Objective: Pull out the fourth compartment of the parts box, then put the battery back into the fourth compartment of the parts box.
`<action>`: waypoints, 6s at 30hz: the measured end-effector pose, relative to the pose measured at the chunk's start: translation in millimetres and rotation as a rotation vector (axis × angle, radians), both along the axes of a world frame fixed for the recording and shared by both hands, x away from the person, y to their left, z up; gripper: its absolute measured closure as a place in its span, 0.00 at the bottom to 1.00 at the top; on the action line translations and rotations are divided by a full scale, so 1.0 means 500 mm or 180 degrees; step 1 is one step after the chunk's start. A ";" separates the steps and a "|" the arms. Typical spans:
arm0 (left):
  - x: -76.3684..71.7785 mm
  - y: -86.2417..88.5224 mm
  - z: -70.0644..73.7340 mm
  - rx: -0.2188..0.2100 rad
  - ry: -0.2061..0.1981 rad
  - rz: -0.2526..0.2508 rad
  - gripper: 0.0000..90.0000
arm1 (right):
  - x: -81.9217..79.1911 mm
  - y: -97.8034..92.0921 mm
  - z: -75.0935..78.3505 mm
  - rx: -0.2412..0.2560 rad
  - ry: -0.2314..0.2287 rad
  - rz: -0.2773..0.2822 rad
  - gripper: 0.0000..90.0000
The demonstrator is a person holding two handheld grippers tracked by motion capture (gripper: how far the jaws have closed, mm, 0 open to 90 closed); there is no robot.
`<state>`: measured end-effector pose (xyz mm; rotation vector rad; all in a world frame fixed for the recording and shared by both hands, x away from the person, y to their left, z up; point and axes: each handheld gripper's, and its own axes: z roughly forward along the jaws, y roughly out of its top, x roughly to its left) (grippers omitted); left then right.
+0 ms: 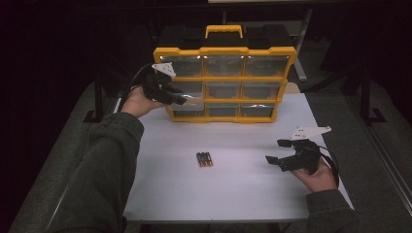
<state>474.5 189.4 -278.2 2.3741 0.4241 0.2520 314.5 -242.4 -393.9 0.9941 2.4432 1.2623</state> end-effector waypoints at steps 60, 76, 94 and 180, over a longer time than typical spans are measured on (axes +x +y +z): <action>-0.052 0.019 0.018 -0.0131 0.0218 -0.0476 0.67 | -0.001 0.005 0.000 0.0031 -0.0010 -0.0005 0.21; -0.081 0.042 0.051 -0.0367 0.0116 -0.0450 0.63 | 0.003 0.012 -0.001 0.0017 -0.0008 -0.0014 0.20; -0.127 0.069 0.078 -0.0649 -0.0054 -0.0295 0.59 | 0.004 0.011 0.001 0.0029 -0.0027 -0.0042 0.20; -0.326 0.200 -0.178 -0.1040 -0.0189 0.0750 0.31 | 0.034 0.058 0.038 0.0026 0.0193 0.0194 0.28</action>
